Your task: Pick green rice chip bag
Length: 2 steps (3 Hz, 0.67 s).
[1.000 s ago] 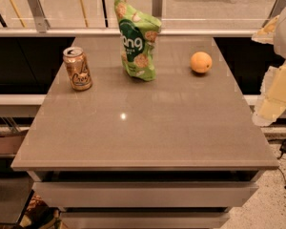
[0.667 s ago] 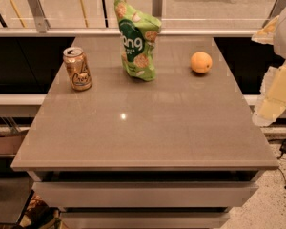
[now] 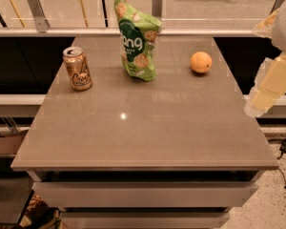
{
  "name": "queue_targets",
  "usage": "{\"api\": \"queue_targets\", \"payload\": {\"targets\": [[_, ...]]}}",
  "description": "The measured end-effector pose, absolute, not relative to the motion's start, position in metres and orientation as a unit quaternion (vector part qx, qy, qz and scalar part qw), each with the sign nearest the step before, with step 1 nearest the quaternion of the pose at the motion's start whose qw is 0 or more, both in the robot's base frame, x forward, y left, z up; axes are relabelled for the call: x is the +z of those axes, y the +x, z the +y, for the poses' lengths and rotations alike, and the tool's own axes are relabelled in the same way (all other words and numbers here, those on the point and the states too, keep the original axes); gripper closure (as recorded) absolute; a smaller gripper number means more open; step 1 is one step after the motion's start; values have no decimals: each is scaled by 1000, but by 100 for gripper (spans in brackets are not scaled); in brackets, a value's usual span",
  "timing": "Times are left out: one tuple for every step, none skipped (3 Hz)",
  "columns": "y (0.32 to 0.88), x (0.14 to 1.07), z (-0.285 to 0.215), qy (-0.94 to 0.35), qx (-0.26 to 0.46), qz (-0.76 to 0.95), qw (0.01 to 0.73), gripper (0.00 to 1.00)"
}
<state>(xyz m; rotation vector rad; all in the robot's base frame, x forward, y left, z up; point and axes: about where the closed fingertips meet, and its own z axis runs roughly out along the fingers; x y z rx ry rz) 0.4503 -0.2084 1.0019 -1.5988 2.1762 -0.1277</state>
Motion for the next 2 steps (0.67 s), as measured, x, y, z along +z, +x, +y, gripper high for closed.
{"api": "queue_targets", "payload": {"targets": [[466,1007,-208,-551,-38,803,222,0],[487,1017,-206,-527,-31,821,217,0]]}}
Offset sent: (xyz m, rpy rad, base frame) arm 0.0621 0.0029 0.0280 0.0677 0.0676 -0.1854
